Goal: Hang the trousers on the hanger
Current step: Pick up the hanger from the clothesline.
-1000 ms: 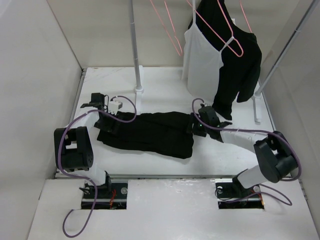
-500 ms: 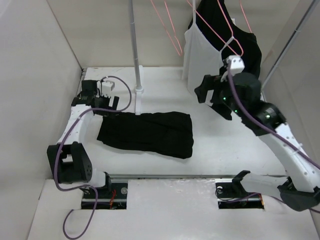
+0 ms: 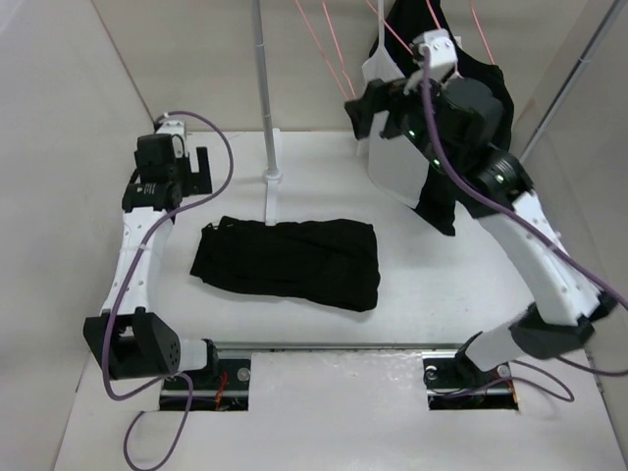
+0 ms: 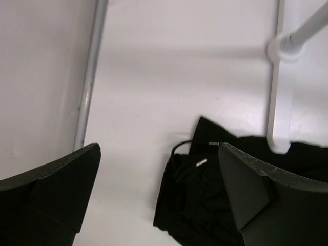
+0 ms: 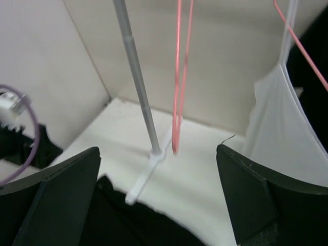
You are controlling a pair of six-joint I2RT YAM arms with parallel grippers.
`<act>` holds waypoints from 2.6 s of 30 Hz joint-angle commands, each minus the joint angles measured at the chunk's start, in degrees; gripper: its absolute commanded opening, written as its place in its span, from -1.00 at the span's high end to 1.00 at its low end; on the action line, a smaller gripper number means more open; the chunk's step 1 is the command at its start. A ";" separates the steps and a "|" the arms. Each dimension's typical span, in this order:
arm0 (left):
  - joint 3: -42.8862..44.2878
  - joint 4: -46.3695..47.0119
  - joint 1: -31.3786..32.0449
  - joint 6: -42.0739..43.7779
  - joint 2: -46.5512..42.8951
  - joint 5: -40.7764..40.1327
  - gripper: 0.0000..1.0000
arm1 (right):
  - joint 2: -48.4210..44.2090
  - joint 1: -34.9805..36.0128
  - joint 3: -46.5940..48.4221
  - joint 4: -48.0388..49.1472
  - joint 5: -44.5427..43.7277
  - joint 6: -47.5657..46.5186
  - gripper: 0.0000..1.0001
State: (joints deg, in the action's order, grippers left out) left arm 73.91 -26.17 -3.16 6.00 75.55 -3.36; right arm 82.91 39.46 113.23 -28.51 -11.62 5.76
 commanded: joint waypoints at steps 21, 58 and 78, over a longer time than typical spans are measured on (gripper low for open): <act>-3.16 3.32 -0.27 -2.84 -8.40 -3.85 -1.00 | 35.13 -3.60 28.10 28.86 -5.44 -2.50 -0.04; -7.65 1.75 -0.80 -0.56 -9.98 0.96 -1.00 | 23.27 8.87 8.78 53.98 -26.52 -29.75 1.00; 25.50 -4.34 0.79 -7.47 -6.11 45.88 -1.00 | 0.93 24.25 -33.50 58.92 -44.88 -25.82 1.00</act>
State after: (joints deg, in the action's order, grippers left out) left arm 97.25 -32.97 -3.11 4.62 69.54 31.68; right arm 84.31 60.58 82.91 28.21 -50.92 -23.62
